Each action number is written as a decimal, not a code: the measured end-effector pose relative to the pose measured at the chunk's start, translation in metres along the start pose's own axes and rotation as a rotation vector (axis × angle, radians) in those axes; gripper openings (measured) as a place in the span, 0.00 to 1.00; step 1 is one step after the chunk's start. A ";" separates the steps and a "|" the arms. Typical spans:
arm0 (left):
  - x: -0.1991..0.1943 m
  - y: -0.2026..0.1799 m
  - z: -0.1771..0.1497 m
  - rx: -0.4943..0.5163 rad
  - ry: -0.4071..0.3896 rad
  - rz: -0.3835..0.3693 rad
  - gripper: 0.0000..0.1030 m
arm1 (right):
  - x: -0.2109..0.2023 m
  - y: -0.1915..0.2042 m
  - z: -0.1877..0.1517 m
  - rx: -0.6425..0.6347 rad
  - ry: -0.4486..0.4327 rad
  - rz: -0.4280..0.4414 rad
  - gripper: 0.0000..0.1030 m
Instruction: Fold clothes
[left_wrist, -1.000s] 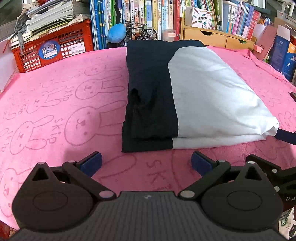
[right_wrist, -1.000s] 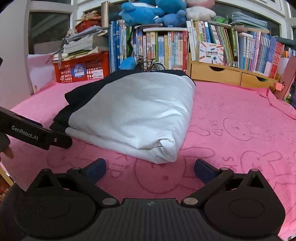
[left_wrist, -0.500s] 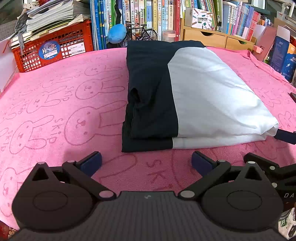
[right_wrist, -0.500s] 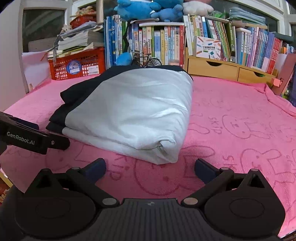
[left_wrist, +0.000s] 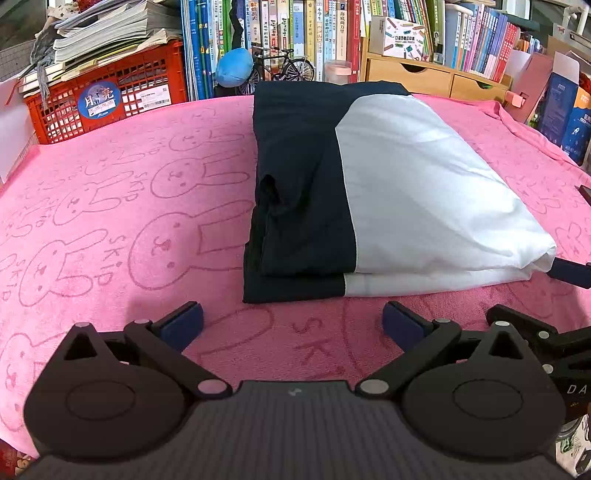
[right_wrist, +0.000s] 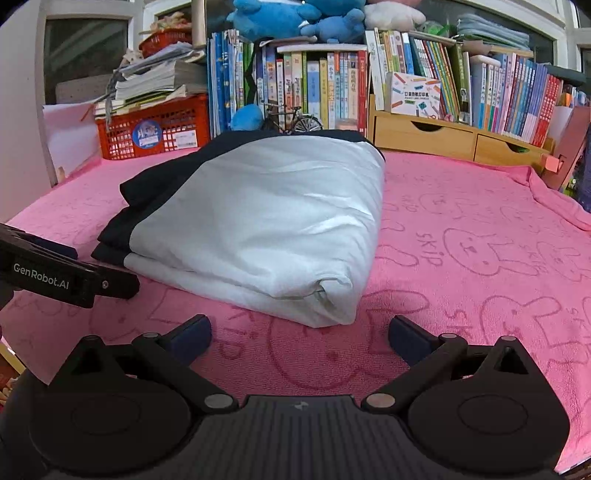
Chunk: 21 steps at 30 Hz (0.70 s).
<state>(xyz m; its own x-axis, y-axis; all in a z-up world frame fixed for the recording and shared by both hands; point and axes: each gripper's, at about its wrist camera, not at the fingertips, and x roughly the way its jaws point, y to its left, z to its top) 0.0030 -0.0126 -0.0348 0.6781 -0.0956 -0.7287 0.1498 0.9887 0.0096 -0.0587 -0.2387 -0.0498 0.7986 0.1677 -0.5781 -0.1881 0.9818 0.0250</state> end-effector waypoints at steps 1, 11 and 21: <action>0.000 0.000 0.000 0.000 0.000 0.000 1.00 | 0.000 0.000 0.000 0.000 0.000 0.000 1.00; -0.001 -0.001 -0.002 -0.004 -0.011 -0.001 1.00 | 0.000 0.000 0.000 0.002 -0.001 -0.001 1.00; -0.001 -0.002 -0.003 -0.007 -0.019 -0.003 1.00 | 0.000 0.002 0.000 0.004 -0.002 -0.003 1.00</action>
<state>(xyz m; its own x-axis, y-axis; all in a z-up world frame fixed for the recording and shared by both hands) 0.0000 -0.0138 -0.0360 0.6914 -0.1008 -0.7154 0.1470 0.9891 0.0027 -0.0592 -0.2368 -0.0501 0.8002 0.1653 -0.5764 -0.1838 0.9826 0.0266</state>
